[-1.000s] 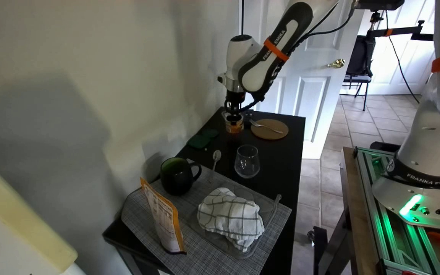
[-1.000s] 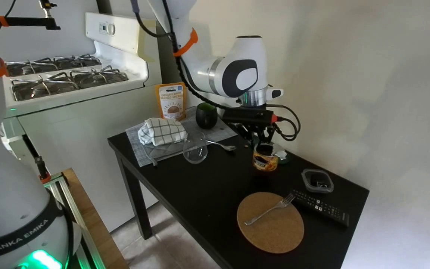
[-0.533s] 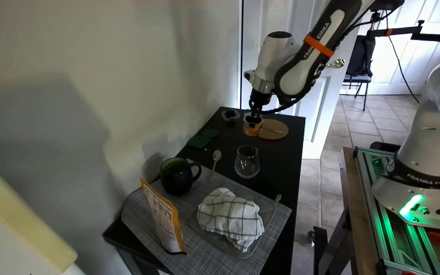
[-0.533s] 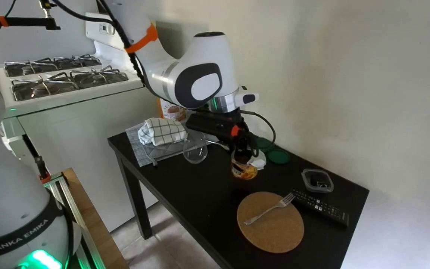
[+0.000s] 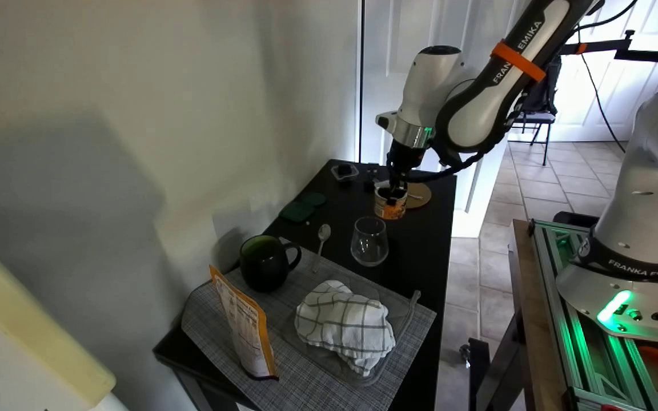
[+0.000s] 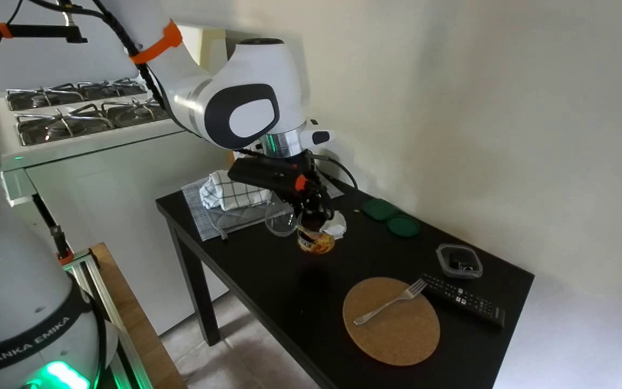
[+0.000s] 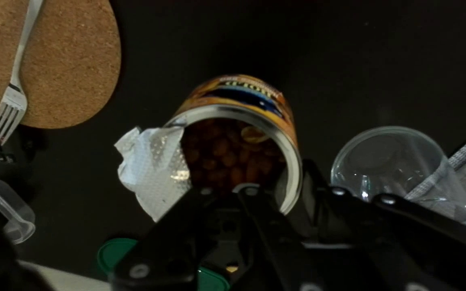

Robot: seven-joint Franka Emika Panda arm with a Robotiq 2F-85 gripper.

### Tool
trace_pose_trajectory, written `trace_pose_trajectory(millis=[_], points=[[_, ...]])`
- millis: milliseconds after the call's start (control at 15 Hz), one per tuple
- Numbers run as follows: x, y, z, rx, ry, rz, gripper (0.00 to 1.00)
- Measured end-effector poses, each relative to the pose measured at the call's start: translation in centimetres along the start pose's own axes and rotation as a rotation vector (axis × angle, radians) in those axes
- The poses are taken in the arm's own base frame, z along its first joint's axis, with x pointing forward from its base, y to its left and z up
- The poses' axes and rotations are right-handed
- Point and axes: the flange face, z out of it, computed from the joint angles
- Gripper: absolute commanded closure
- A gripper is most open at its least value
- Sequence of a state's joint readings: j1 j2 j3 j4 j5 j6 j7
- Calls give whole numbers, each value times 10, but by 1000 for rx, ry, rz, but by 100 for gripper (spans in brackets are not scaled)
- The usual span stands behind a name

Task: Move the tin forwards then place the black object from the clear bowl on the silver spoon on the left.

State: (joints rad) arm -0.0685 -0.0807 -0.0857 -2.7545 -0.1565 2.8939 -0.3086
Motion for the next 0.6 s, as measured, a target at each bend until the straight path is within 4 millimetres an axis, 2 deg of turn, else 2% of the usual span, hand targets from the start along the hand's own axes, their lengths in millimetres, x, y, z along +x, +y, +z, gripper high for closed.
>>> trace_pose_trajectory(millis=[267,600], points=[[-3,-6,5,75,-38,-5,96],[-18,-2,14,127,-125,32,96]])
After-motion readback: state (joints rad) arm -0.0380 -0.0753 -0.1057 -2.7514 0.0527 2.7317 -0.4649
